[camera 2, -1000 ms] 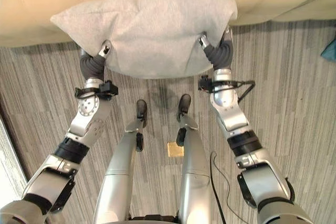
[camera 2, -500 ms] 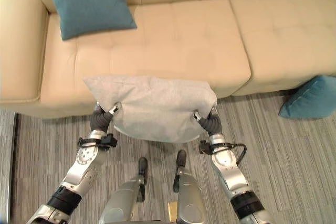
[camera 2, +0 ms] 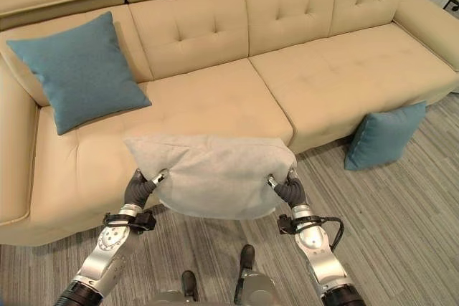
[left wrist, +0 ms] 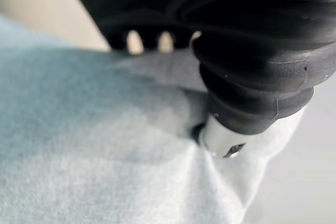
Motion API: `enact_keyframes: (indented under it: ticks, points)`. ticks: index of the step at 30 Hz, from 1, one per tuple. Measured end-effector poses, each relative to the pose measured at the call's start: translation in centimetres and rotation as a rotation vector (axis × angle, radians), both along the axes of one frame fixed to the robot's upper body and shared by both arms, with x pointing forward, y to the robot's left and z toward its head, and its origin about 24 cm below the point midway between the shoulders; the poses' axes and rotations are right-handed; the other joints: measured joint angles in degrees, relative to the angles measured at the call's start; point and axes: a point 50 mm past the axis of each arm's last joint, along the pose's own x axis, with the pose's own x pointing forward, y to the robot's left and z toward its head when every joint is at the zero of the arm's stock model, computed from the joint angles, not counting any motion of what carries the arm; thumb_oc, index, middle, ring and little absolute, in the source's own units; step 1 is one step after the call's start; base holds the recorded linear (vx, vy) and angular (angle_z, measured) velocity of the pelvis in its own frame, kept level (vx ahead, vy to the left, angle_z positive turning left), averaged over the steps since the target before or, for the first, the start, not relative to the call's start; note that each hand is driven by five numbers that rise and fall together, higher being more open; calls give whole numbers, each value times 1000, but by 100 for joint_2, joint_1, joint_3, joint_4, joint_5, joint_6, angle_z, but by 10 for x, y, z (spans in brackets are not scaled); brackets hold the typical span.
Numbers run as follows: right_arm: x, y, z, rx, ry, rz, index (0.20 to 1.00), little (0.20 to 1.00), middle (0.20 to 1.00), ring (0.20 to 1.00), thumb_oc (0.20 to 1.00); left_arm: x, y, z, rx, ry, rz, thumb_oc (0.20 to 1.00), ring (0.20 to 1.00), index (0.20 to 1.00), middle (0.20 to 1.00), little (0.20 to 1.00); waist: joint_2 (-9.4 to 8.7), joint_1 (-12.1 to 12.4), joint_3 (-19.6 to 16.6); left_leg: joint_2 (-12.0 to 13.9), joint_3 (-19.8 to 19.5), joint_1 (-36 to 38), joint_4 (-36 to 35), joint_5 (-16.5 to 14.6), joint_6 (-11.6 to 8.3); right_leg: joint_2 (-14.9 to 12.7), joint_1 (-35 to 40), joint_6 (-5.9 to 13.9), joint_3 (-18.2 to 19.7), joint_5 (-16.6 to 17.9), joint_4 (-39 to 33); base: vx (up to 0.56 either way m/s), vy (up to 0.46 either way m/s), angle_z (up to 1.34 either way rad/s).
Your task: Pick up all the scattered cushions and arrange them neatly on the sofa.
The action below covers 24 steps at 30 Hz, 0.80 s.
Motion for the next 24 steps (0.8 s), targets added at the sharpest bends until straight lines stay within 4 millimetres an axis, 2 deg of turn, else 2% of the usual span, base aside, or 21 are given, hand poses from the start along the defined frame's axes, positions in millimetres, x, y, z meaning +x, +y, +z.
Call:
enact_keyframes:
  ticks: [2,3,4,5,6,7,9,10,11,12,13,14,15,17,20,22,24]
  points:
    - [-3,-4,3,3,-9,-17,200,200,200,200,200,3,-3,1,1,2,-11,200,200,200,200,200,-76,-41,5,10,-299,-407,814,-132,-191,-23,111,-78,38,-70,-74,53,-44,31]
    - [-3,-4,5,-3,-16,-15,200,200,200,200,200,1,-4,-1,-6,10,-9,200,200,200,200,200,-51,9,-8,26,-334,-384,934,-128,-195,12,174,-124,66,-69,-72,75,-21,4]
    - [-1,-3,7,-5,-24,-8,200,200,200,200,200,0,-4,-2,-9,14,-7,200,200,200,200,200,-25,41,-25,24,-538,-423,1110,-169,-188,60,189,-211,174,-28,-70,85,2,-27]
    - [2,0,9,3,-37,-7,200,200,200,200,200,0,-3,-1,-8,11,-6,200,200,200,200,200,-136,80,28,-55,-906,-632,1552,-250,-175,33,148,-392,305,24,-70,99,20,-85]
    - [7,2,13,2,-54,1,200,200,200,200,200,1,1,0,-12,7,20,200,200,200,200,200,-188,311,25,-284,-1514,-776,1550,-446,-177,9,17,-411,658,21,-72,101,35,-111]
    - [8,1,15,-1,-61,2,200,200,200,200,200,2,2,1,-9,3,21,200,200,200,200,200,-216,362,34,-385,-1578,-825,1309,-459,-158,-10,-44,-410,769,18,-71,71,41,-95]
    - [7,-1,13,-3,-52,-11,200,200,200,200,200,3,-1,2,-11,1,8,200,200,200,200,200,-254,216,46,-637,-1611,-902,951,-423,-116,-43,-58,-393,805,7,-67,63,69,-39]
    - [7,-3,13,-9,-56,-25,200,200,200,200,200,3,-3,2,-16,1,8,200,200,200,200,200,-178,148,15,-855,-1664,-973,915,-415,-13,43,-107,-300,875,-55,-2,174,247,-111]
    - [6,-2,11,-10,-47,-23,200,200,200,200,200,3,-4,1,-22,4,8,200,200,200,200,200,53,260,-26,-592,-1634,-1006,879,-222,456,441,-299,-83,929,-280,490,151,210,-130]
    - [5,1,9,6,-39,-24,200,200,200,200,200,2,-2,0,-10,8,8,200,200,200,200,200,-18,268,-29,-536,-1557,-993,895,-223,457,423,-481,-89,905,-513,1265,140,256,-96]
    - [4,3,6,15,-26,-28,200,200,200,200,200,1,4,-1,15,15,7,200,200,200,200,200,-125,249,-97,-617,-1488,-928,761,-218,458,290,-509,-63,993,-1001,1731,51,114,-39]
    - [5,2,9,10,-37,-27,200,200,200,200,200,1,5,-1,20,15,6,200,200,200,200,200,-261,283,-150,-684,-1422,-853,670,-91,458,232,-509,-104,1091,-1151,1670,72,177,-15]
    - [6,2,10,12,-43,-29,200,200,200,200,200,0,4,-2,28,21,-4,200,200,200,200,200,-247,276,-142,-710,-1424,-852,666,-86,464,216,-481,-128,1104,-1155,1604,75,142,-18]
    - [7,2,10,14,-43,-33,200,200,200,200,200,-3,4,-4,34,34,-10,200,200,200,200,200,-207,379,-109,-726,-1283,-670,532,-29,550,185,-502,-41,1177,-1176,1714,85,118,-29]
    - [6,4,8,-6,-36,-18,200,200,200,200,200,-4,7,-5,42,38,-4,200,200,200,200,200,-168,378,-73,-795,-1192,-490,462,-23,615,51,-479,200,1211,-1369,2067,111,48,-7]
    - [6,6,8,-9,-36,-11,200,200,200,200,200,-4,8,-5,44,37,1,200,200,200,200,200,-175,499,-50,-783,-1031,-348,337,-32,625,-130,-537,109,913,-1462,2138,162,-56,-25]
    - [9,10,10,-14,-43,11,200,200,200,200,200,-3,11,-4,43,33,19,200,200,200,200,200,-135,552,-26,-725,-980,-305,267,-69,653,-331,-632,163,569,-1395,2112,203,-92,-35]
